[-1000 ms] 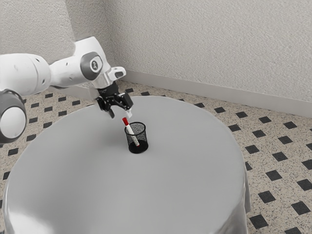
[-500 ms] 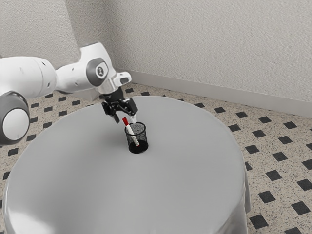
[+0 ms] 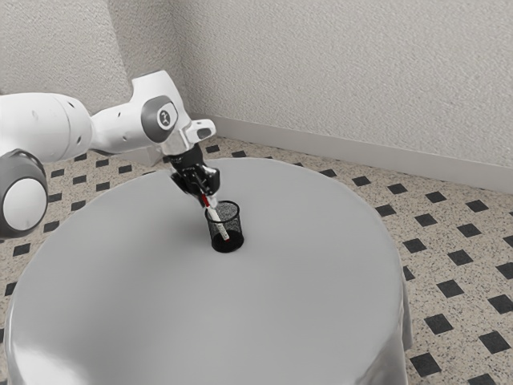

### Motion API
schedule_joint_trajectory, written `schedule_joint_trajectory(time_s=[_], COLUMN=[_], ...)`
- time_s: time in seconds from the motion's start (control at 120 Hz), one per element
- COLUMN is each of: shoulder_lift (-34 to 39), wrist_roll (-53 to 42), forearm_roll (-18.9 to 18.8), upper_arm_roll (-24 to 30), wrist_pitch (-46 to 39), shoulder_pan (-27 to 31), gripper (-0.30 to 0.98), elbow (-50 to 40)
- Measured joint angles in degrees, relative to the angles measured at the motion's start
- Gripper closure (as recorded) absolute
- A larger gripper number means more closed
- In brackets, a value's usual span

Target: Take the marker out of the pen holder and place it to the left of the pen holder.

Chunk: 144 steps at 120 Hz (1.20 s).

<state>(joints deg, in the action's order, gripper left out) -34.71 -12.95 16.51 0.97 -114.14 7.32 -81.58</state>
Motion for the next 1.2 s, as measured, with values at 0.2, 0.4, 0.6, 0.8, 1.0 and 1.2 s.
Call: schedule_joint_trajectory(time_s=[0.2, 0.4, 0.6, 0.8, 1.0, 1.2], shoulder_lift=[0.81, 5.94, 17.46, 16.47, 8.76, 3.4], wrist_roll=[-0.04, 0.34, 0.88, -0.5, -4.35, -9.3], forearm_roll=[0.21, -0.92, -3.25, -7.93, -9.37, -8.63], upper_arm_roll=[0.12, -0.23, -1.78, -4.42, -4.8, -4.75], wrist_pitch=[0.02, 0.57, 1.88, -13.87, -37.95, -52.24], shoulder_pan=[-0.13, -0.73, -0.69, -0.01, 0.85, 1.06], gripper=[0.7, 0.75, 0.77, 0.77, 0.77, 0.76], elbow=[0.15, -0.23, -3.56, -11.9, -13.76, -14.4])
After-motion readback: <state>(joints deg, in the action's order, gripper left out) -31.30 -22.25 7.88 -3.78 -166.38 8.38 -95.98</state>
